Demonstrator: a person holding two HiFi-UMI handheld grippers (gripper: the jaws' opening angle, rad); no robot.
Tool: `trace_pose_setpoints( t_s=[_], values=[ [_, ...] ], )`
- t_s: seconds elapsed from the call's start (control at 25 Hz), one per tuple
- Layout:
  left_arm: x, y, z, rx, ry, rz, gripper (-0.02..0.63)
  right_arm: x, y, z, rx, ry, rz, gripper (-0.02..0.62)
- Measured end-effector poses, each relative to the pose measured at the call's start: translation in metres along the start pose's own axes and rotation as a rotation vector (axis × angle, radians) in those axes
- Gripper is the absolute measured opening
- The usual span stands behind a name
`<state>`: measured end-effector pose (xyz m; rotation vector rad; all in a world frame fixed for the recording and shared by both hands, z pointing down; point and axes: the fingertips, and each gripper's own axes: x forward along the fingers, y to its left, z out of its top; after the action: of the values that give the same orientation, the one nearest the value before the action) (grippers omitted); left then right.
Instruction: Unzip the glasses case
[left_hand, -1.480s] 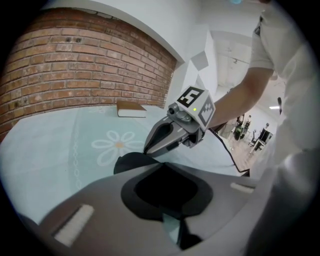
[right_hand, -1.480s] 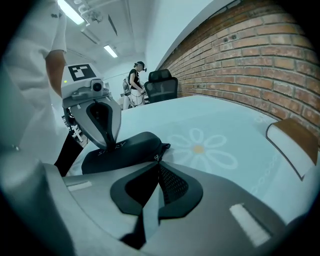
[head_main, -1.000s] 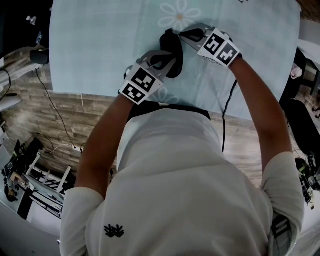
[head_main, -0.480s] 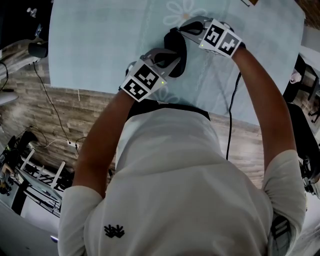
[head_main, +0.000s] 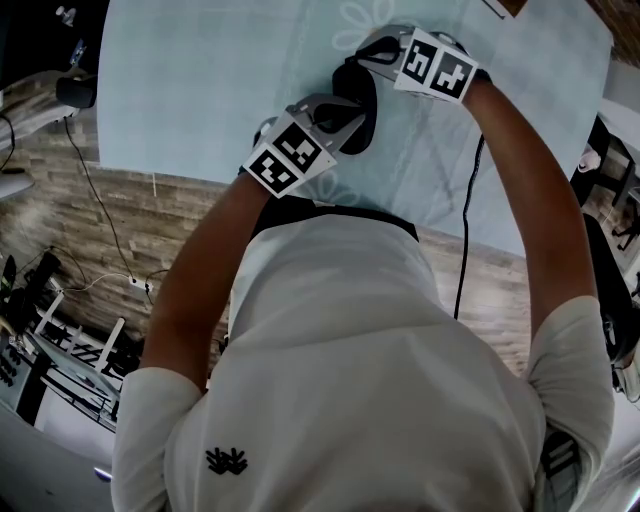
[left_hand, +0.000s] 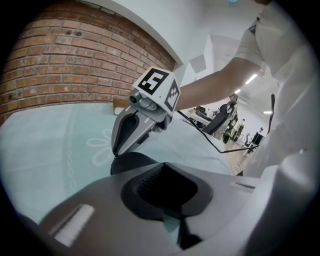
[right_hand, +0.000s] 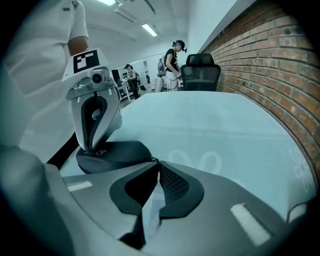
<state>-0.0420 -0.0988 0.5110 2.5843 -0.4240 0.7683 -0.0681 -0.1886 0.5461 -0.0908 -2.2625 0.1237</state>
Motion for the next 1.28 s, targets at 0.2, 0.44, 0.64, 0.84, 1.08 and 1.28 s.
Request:
trace_pose_setpoints(
  t_s=[0.2, 0.44, 0.64, 0.84, 1.08, 1.28],
  values=[
    [0.001, -0.002, 0.0, 0.002, 0.006, -0.007, 0.055, 0.0, 0.001, 0.0, -0.027, 0.015, 0.008, 0.014],
    [0.001, 0.0, 0.001, -0.047, 0.014, -0.004, 0.055, 0.0, -0.001, 0.001, -0.006, 0.002, -0.009, 0.022],
    [0.001, 0.003, -0.002, -0.07, 0.016, 0.019, 0.055, -0.006, -0.005, -0.002, 0.069, -0.042, -0.085, 0.023],
    [-0.001, 0.005, -0.005, -0.065, 0.012, 0.059, 0.057, -0.022, -0.003, -0.021, 0.162, -0.064, -0.181, 0.023],
    [-0.005, 0.01, 0.003, -0.073, -0.022, 0.129, 0.06, -0.044, 0.014, -0.048, 0.284, -0.109, -0.329, 0.006],
    [-0.018, 0.015, 0.013, -0.101, -0.08, 0.181, 0.06, -0.058, 0.049, -0.06, 0.401, -0.169, -0.398, 0.002]
  ],
)
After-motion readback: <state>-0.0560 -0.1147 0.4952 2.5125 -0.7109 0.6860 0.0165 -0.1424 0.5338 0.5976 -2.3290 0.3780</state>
